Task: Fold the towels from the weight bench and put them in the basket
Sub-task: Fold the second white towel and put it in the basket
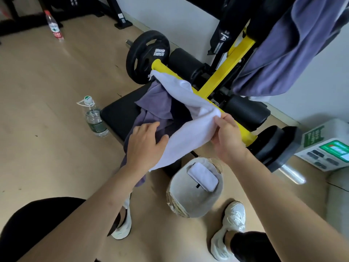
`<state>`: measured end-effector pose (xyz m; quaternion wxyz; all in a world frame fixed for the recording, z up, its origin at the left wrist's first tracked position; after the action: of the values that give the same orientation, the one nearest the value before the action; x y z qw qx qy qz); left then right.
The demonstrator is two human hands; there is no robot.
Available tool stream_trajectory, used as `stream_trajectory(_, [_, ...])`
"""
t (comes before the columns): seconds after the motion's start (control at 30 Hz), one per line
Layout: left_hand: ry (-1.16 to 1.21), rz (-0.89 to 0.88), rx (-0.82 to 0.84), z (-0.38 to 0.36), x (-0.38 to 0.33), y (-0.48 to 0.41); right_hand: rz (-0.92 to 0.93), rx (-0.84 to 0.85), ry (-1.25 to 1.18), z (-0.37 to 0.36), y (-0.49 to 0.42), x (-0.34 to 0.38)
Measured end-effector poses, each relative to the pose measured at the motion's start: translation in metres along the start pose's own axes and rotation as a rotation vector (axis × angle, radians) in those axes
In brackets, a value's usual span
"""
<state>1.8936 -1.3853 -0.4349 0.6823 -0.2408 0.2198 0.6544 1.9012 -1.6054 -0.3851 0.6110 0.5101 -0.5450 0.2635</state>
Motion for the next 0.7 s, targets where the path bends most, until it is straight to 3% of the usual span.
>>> stream_trajectory(0.13, [-0.022, -0.007, -0.004, -0.002, -0.004, 0.001, 0.183, 0.026, -0.016, 0.036, 0.024, 0.036])
stream_trajectory(0.27, [-0.078, -0.039, -0.021, -0.006, -0.012, 0.003, 0.292, 0.091, 0.378, 0.072, 0.048, 0.044])
stream_trajectory(0.37, [-0.054, -0.23, 0.01, -0.015, -0.03, 0.013, 0.271, 0.18, 0.399, 0.09, 0.06, 0.033])
stream_trajectory(0.53, [0.225, -0.502, 0.342, -0.044, -0.074, 0.038, 0.153, 0.339, 0.294, 0.11, 0.067, 0.004])
stream_trajectory(0.63, [0.299, -0.507, 0.505, -0.067, -0.092, 0.049, 0.076, 0.419, 0.154, 0.121, 0.067, -0.015])
stream_trajectory(0.7, [0.351, -0.424, 0.576, -0.076, -0.1, 0.05, 0.009, 0.385, 0.071, 0.132, 0.065, -0.029])
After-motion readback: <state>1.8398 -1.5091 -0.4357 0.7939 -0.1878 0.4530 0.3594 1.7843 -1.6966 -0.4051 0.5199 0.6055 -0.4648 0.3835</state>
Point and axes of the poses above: each hand's wrist, its own y-axis away from the middle knuckle, its own z-axis out of the back of the hand, x = y × z, the point moved 3 cm from there along -y, towards the middle knuckle, and after that the axes turned 1 degree about -y, right-handed, at the moved point
